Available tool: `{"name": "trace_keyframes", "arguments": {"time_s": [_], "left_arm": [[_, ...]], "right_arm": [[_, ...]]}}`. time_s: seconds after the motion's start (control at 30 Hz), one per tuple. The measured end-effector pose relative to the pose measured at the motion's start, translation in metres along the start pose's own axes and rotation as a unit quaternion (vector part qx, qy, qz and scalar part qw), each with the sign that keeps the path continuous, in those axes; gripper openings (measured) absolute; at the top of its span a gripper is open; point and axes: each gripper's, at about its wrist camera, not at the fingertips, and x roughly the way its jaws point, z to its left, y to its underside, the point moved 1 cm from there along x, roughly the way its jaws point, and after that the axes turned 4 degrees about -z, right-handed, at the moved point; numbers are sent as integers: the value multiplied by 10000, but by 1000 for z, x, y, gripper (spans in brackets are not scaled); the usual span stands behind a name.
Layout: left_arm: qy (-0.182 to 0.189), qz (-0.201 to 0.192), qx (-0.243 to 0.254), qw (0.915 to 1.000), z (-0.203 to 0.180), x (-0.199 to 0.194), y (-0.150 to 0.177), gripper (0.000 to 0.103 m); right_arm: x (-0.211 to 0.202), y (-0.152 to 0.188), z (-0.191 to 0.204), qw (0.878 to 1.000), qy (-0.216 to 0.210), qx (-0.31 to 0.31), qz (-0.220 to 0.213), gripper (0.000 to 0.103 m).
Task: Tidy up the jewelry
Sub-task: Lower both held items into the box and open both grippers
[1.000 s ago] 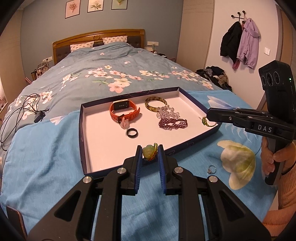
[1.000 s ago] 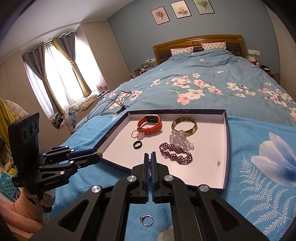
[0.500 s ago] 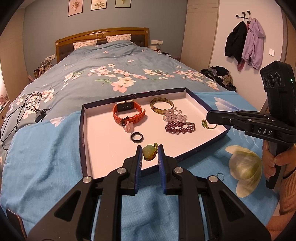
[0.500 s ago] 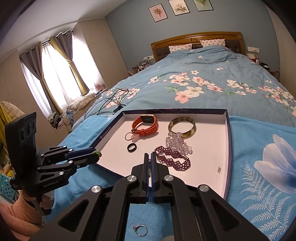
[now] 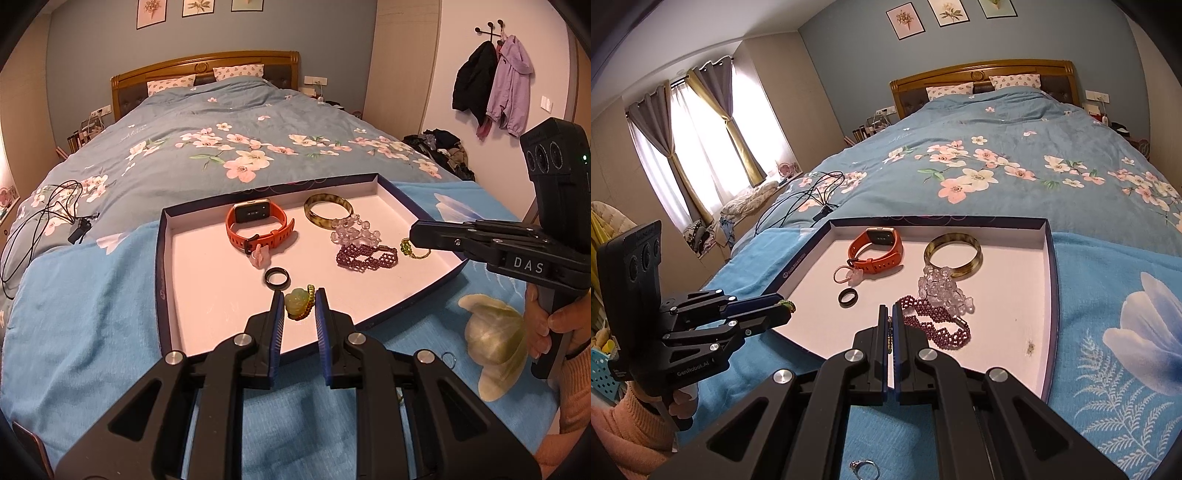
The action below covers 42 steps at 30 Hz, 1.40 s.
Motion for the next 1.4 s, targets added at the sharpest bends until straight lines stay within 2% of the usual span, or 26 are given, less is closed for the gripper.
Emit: {"name": "trace_keyframes", "arguments": {"time_s": [1.4], "left_arm": [[-95,254,-81,9996,4,31,-4,17]], "right_arm": [[24,1,-12,9995,73,121,269,1]]}}
